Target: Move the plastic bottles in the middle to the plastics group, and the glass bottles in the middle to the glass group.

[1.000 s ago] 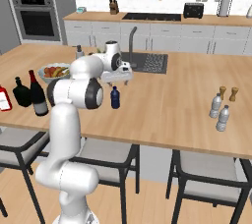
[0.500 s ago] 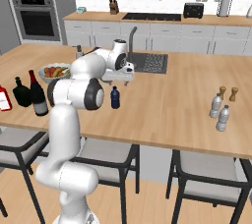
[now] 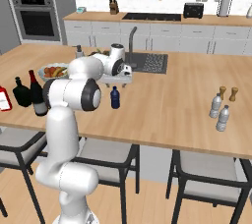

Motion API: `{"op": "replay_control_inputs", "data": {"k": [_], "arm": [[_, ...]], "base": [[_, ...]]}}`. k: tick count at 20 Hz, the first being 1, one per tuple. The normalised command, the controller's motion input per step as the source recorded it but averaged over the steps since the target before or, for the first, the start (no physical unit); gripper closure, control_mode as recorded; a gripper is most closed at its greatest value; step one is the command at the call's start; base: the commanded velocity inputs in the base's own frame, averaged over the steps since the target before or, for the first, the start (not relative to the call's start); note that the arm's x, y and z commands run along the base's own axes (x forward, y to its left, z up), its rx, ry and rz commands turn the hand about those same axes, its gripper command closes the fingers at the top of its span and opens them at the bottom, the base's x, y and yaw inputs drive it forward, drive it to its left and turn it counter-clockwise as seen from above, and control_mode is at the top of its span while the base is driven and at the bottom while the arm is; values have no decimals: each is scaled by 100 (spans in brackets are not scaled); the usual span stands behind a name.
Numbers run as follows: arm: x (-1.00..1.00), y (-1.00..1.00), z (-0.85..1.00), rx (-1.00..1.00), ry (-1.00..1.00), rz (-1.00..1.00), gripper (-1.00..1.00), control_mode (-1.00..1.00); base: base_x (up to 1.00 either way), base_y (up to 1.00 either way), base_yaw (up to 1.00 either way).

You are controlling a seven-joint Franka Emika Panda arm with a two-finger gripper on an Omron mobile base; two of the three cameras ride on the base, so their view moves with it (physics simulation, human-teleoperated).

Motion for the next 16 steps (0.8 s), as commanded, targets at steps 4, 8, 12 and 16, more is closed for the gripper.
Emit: {"op": "replay_control_inputs", "data": {"k": [4, 8, 12, 16], "arm": [[0, 2, -12, 0, -8, 0, -100, -100], [0, 0, -10, 0, -7, -1, -100, -100], [6, 0, 0, 0, -9, 0, -100, -100], [4, 1, 0, 0, -10, 0, -100, -100]], "base": [[0, 0, 0], [0, 0, 0], [0, 0, 0], [0, 0, 0]]}}
